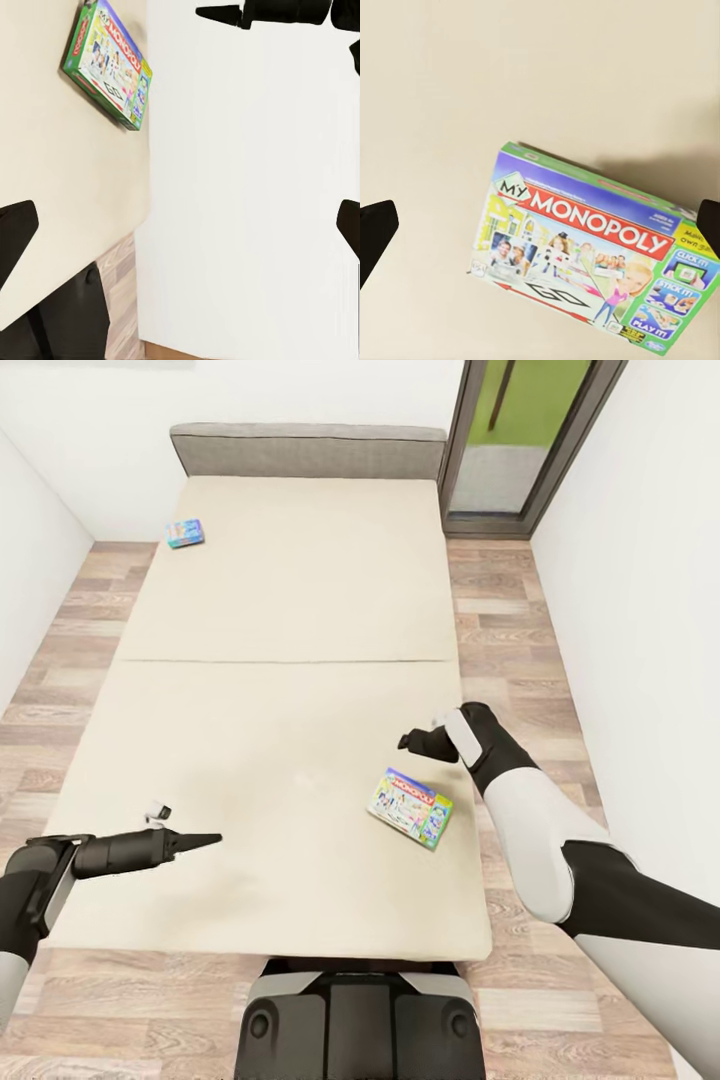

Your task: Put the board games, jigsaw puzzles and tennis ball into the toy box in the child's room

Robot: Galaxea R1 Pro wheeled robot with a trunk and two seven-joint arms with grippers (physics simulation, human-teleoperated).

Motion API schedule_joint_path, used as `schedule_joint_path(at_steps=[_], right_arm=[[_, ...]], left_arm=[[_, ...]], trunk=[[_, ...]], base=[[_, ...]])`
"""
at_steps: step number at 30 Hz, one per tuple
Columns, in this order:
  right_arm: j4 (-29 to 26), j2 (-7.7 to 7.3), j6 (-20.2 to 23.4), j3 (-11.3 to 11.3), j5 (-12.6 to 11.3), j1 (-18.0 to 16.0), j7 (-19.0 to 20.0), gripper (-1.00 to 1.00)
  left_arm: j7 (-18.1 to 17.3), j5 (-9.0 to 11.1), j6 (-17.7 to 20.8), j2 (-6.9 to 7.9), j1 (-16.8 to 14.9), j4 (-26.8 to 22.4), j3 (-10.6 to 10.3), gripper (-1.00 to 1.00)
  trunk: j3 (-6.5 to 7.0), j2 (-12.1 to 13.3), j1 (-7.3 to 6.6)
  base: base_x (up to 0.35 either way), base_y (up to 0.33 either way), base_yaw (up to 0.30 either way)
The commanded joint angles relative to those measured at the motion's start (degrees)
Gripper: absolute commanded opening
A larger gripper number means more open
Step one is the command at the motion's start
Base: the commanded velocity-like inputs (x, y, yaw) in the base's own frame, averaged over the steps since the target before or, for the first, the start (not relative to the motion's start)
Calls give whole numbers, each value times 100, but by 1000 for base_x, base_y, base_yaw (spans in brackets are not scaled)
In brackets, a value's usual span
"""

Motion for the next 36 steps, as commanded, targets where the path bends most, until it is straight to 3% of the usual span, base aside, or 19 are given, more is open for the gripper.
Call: schedule_joint_path(at_steps=[1,10,36], right_arm=[[-7,10,15,-24,-60,-11,-56,100],[-7,19,15,-24,-60,-117,-56,100],[-22,44,-6,-27,-47,-235,-72,100]], left_arm=[[-22,27,87,2,-24,-5,-2,100],[-22,128,272,-7,-108,-28,-9,100],[-22,146,320,11,-151,-114,-11,100]], trunk=[[-17,-9,3],[-102,-9,3],[-296,-9,3]], base=[[0,0,0],[0,0,0],[0,0,0]])
